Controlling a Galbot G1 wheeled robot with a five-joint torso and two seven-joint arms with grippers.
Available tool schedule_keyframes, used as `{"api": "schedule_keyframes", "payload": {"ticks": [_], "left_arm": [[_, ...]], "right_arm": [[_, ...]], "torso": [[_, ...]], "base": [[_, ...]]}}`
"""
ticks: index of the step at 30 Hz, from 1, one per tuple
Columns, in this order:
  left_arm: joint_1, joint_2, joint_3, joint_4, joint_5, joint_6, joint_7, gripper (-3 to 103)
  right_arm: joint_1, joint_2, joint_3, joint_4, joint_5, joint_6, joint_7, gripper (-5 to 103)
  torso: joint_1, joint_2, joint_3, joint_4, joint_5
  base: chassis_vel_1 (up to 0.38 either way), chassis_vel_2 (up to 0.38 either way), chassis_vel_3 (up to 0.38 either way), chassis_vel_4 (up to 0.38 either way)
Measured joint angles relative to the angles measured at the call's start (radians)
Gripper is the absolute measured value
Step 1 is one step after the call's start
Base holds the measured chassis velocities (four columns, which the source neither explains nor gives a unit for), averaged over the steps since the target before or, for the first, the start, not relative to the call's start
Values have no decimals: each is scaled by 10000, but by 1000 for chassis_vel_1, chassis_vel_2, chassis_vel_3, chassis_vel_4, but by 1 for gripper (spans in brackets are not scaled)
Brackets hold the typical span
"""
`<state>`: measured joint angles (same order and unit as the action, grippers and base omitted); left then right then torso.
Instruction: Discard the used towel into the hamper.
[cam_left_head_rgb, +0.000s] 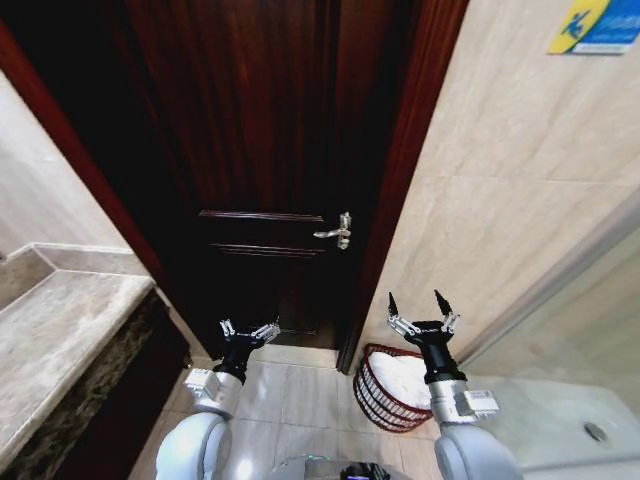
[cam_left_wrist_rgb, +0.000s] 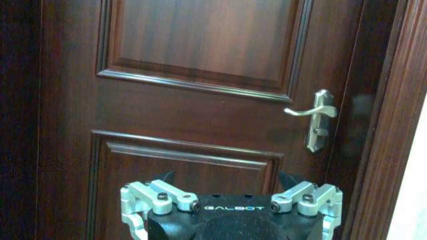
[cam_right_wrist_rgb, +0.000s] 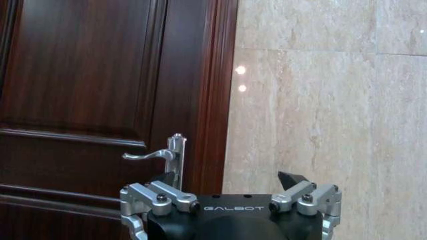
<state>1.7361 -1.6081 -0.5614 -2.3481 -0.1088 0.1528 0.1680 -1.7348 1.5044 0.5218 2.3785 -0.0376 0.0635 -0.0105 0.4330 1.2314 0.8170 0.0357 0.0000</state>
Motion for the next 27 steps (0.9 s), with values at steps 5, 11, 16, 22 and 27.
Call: {"api": "schedule_keyframes", "payload": {"ticks": [5, 11, 16, 22, 27], "left_arm": [[0, 0, 0, 0, 0, 0, 0, 100], [0, 0, 0, 0, 0, 0, 0, 100], [0, 0, 0, 0, 0, 0, 0, 100], [0, 0, 0, 0, 0, 0, 0, 100], [0, 0, 0, 0, 0, 0, 0, 100]], "right_arm": [[0, 0, 0, 0, 0, 0, 0, 100], [0, 0, 0, 0, 0, 0, 0, 100], [0, 0, 0, 0, 0, 1, 0, 100], [0, 0, 1, 0, 0, 0, 0, 100], [0, 0, 0, 0, 0, 0, 0, 100]], "torso": [[-3, -7, -3, -2, 0], [-7, -14, -6, -1, 0], [-9, -18, -9, -1, 0], [-10, -21, -11, -1, 0], [-11, -24, -12, -1, 0]], "base": [[0, 0, 0, 0], [0, 0, 0, 0], [0, 0, 0, 0], [0, 0, 0, 0], [0, 0, 0, 0]]}}
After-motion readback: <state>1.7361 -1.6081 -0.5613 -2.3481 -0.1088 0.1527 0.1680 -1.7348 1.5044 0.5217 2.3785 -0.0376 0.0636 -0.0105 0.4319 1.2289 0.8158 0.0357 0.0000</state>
